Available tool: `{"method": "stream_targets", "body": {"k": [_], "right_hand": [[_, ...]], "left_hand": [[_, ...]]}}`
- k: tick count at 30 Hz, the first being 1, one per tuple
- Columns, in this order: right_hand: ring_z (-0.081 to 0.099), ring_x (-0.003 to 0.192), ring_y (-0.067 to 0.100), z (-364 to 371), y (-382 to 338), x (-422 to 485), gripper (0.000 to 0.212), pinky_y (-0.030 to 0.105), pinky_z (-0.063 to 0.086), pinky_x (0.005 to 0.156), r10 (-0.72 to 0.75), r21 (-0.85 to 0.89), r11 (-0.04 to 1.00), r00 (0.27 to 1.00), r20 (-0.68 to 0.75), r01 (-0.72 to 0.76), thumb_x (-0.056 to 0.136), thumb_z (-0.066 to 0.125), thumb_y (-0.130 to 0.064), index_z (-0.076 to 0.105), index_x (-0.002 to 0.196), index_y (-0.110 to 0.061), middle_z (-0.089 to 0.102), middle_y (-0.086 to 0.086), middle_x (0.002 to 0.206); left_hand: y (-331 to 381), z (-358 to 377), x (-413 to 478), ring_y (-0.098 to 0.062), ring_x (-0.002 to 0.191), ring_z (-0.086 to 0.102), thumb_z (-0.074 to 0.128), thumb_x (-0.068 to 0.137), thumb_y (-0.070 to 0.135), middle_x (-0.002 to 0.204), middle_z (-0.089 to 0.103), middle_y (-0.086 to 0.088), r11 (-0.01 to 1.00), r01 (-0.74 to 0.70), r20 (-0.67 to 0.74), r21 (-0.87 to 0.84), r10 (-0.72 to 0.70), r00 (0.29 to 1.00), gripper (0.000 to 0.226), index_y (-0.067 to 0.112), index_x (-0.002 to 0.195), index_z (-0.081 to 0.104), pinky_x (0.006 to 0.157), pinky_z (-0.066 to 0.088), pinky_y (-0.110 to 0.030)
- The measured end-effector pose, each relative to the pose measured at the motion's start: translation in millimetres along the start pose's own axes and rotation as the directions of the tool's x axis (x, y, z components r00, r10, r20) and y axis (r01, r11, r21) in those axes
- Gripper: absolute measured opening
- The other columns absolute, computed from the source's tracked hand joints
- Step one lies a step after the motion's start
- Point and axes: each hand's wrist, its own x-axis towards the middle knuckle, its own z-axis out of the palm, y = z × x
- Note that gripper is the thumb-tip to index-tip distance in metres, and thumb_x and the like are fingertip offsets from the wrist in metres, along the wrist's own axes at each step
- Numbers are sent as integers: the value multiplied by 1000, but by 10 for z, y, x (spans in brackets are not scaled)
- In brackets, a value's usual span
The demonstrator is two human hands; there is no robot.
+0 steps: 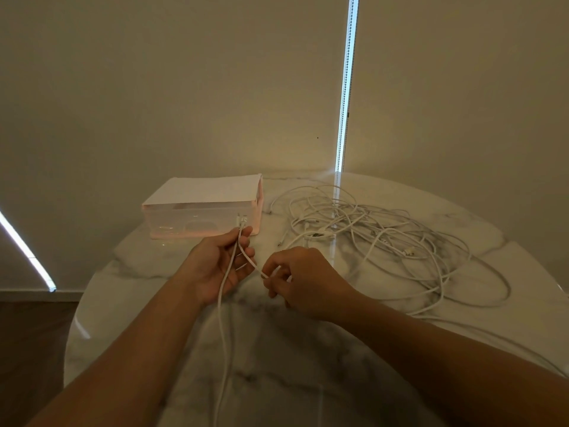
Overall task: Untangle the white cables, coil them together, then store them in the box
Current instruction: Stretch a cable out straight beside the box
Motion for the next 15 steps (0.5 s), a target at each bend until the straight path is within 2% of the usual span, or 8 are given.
{"method": "stream_targets", "body": {"k": [2, 4, 8, 11, 15], "right_hand": [[61, 72, 9, -35, -24, -20, 16, 29, 54, 74, -16, -157, 987, 1000, 20, 19, 94, 63, -32, 71, 97, -20, 65, -7, 82], [60, 78, 13, -73, -63, -56, 19, 32, 52, 75, -15, -223, 975, 1000, 23, 20, 95, 59, -36, 71, 96, -21, 59, -9, 82], [60, 79, 18, -195, -109, -136, 20, 31, 49, 70, -18, -315, 949, 999, 34, 28, 97, 53, -35, 67, 95, -22, 63, -2, 87], [61, 84, 20, -356, -137, -179, 19, 36, 53, 75, -40, -377, 925, 998, 46, 54, 96, 51, -39, 65, 93, -26, 65, -2, 92], [59, 83, 15, -507, -210, -245, 17, 33, 52, 76, -76, -447, 878, 972, 223, 171, 96, 51, -39, 64, 97, -27, 63, -6, 93]], "left_hand": [[-10, 0, 16, -12, 55, 52, 43, 102, 22, 60, 50, 3, 999, -28, -13, -29, 27, 1000, 24, 9, 97, 63, 56, 55, -26], [-3, -4, 28, -11, 53, 49, 42, 102, 22, 58, 46, 3, 994, -73, -40, -83, 70, 997, 23, 10, 95, 60, 55, 54, -24], [22, 2, 33, -8, 45, 49, 40, 104, 23, 55, 45, 4, 982, -110, -87, -155, 98, 991, 24, 10, 92, 57, 51, 52, -20], [52, -23, 56, -5, 42, 50, 39, 104, 24, 53, 49, 4, 981, -119, -131, -154, 99, 986, 26, 9, 97, 60, 47, 50, -17], [78, -86, 90, -3, 36, 43, 37, 104, 24, 47, 45, 6, 976, -123, -167, -179, 93, 982, 29, 10, 90, 59, 41, 44, -14]]}}
